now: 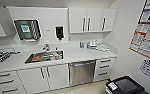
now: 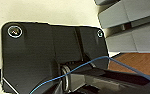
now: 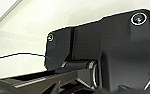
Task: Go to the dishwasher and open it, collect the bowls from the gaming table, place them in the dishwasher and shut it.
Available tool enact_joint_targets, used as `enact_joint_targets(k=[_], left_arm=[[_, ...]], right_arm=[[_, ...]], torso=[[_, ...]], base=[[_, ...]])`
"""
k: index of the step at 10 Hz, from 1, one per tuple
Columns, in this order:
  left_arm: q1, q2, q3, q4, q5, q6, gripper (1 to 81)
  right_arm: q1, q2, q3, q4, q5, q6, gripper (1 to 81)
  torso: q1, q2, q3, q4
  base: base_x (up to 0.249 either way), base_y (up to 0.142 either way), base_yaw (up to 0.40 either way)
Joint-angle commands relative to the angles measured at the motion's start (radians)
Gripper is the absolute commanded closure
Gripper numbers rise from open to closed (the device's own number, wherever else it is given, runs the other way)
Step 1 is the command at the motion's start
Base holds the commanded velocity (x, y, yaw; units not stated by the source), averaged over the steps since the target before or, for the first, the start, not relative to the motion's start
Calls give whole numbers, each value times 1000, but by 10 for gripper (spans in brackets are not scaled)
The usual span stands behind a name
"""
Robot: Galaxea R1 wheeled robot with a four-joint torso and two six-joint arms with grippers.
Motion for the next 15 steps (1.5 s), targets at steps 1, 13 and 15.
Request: enact_joint_targets(k=[1, 13, 15], left_arm=[[-47, -16, 17, -3, 52, 5, 10], [-47, -18, 17, -3, 52, 4, 10], [-47, -18, 17, -3, 52, 4, 10]], right_arm=[[48, -16, 12, -2, -49, -4, 10], [54, -8, 7, -2, -49, -4, 10], [54, -10, 7, -2, -49, -4, 10]], torso=[[1, 0, 0, 0], [1, 0, 0, 0], [1, 0, 0, 0]], base=[[101, 72, 0], [101, 40, 0], [101, 0, 0]])
